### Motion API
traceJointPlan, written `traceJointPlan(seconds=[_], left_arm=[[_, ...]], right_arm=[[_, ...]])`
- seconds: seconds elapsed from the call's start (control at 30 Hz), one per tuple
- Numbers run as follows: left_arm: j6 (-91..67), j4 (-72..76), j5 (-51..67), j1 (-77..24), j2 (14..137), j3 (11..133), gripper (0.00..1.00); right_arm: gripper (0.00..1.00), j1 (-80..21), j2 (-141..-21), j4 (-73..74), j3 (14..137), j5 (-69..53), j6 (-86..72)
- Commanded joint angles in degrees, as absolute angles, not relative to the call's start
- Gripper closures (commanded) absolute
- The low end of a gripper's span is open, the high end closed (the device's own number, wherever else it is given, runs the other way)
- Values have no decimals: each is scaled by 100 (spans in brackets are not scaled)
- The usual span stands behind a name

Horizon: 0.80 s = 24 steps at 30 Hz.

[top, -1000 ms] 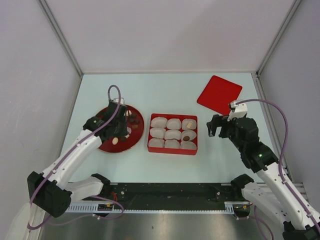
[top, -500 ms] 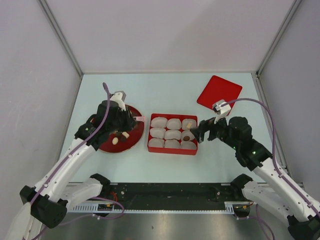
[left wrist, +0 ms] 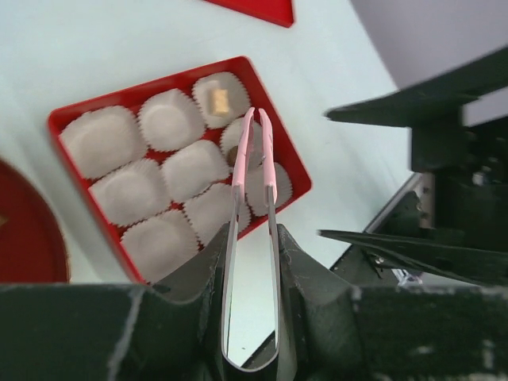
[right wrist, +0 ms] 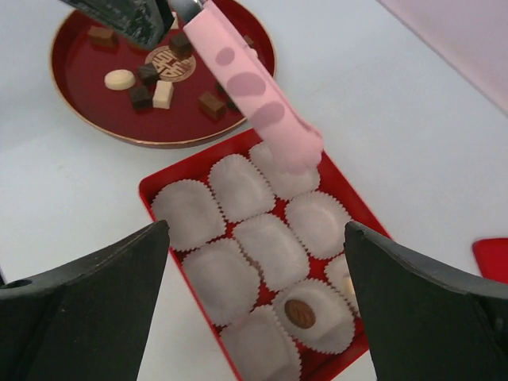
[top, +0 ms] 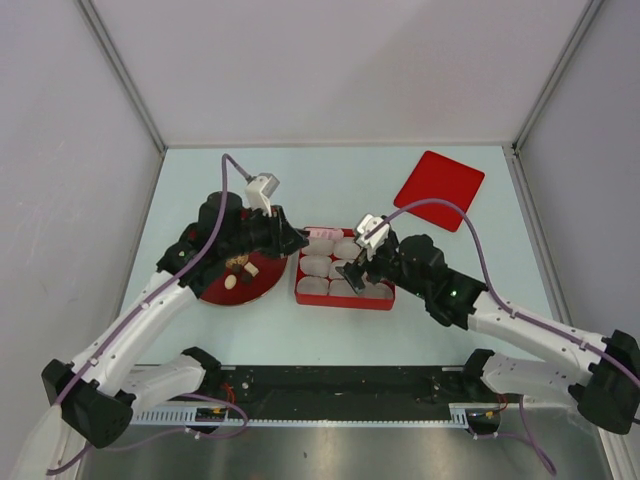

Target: Pack the chocolate

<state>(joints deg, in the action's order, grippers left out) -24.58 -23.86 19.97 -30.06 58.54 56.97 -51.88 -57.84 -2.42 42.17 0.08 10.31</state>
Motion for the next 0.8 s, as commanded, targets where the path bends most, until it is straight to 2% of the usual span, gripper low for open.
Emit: traceJointPlan(seconds=[0.0,0.37,0.53,0.6,0.73,0.77], left_arm=[[-2285,-1951,2478,-3190,5862,6055,82],[-2241,-1995,2602,-3313,5897,6214,82],[-2267,-1995,2637,-3322,5906,6258,82],[-2303,-1960,2672,-3322,5889,6258,81],[-2364,-1907,2742,-3322,5871,6223,82],[-2399,-1899,2768,-3322,5871,6223,82]], right_arm=[[5,-5265,-6099,-1072,4737,334,1740],[17,-5273,-6706,-1248,5168,237,2233],[34,-5282,-6811,-1204,5220,150,2329],[47,-5273,-6820,-1195,5247,149,2347],[53,-5273,-6855,-1090,5300,132,2408],[60,-5273,-6847,-1081,5317,106,2417]])
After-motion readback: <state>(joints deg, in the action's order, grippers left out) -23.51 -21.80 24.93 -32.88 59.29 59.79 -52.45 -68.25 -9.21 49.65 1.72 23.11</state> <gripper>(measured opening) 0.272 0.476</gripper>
